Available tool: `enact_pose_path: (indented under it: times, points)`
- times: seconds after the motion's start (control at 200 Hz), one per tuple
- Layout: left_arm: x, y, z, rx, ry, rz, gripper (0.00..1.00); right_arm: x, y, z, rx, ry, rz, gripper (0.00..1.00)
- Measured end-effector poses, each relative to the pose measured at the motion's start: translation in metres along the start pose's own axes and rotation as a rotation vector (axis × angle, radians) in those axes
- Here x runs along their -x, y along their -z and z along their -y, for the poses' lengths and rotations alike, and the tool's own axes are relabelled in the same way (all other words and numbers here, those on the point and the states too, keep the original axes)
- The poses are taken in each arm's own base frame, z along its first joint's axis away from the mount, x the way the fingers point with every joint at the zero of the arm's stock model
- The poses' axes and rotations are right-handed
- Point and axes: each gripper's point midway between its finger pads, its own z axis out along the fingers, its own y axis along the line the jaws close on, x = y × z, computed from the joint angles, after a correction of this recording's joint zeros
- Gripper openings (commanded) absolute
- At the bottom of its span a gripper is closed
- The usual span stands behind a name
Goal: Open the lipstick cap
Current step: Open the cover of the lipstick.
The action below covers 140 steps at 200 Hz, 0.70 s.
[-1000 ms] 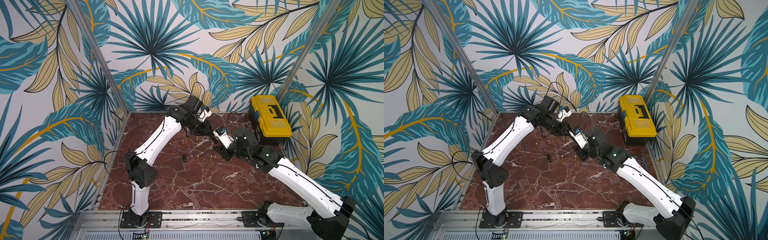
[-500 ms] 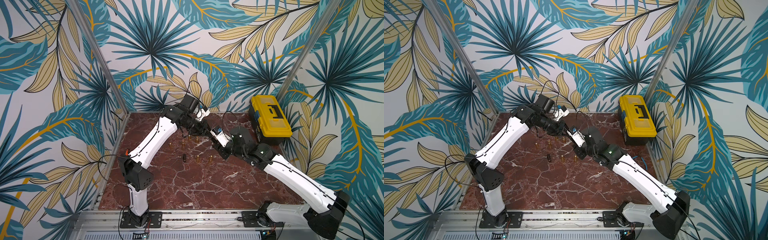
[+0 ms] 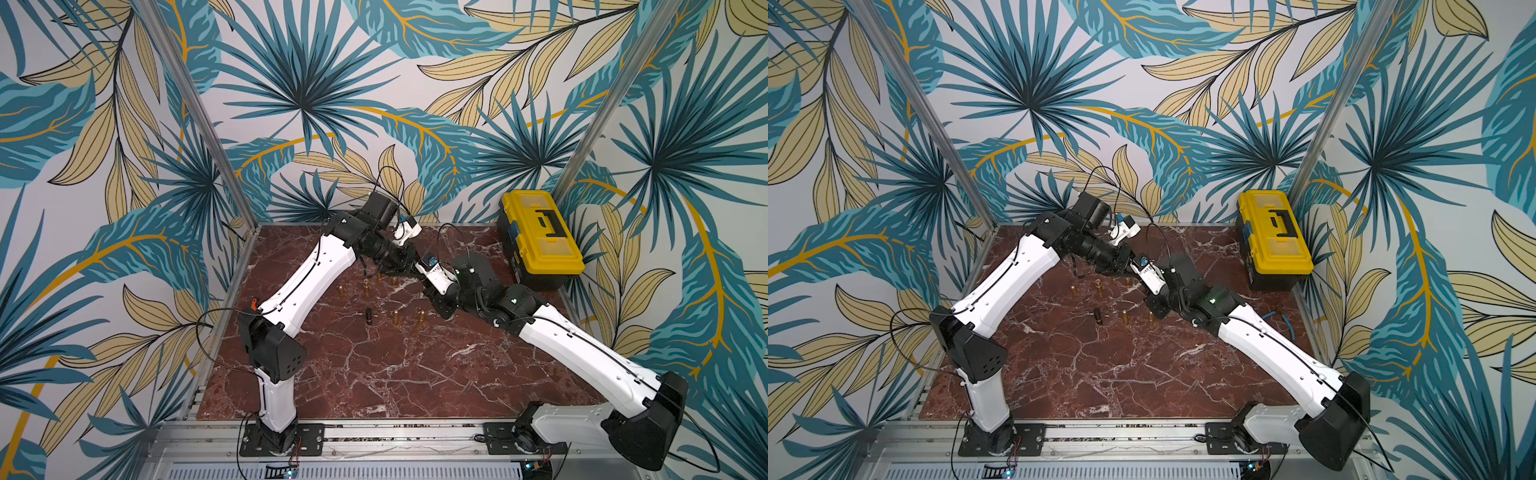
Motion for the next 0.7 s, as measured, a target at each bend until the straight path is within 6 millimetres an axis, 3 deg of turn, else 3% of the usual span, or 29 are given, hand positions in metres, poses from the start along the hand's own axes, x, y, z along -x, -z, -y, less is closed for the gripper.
enact_pose_path:
  times: [0.125, 0.456, 0.701]
  points:
    - [0.0, 0.0, -0.001, 0.001, 0.001, 0.001, 0.06, 0.0, 0.0, 0.0, -0.001, 0.0, -0.001, 0.02]
    - [0.005, 0.007, -0.002, -0.024, 0.012, 0.006, 0.05, 0.002, 0.004, 0.001, -0.006, -0.011, 0.013, 0.0]
    - [0.021, 0.023, 0.003, -0.039, -0.008, 0.061, 0.05, -0.017, 0.007, 0.006, -0.046, -0.034, -0.032, 0.0]
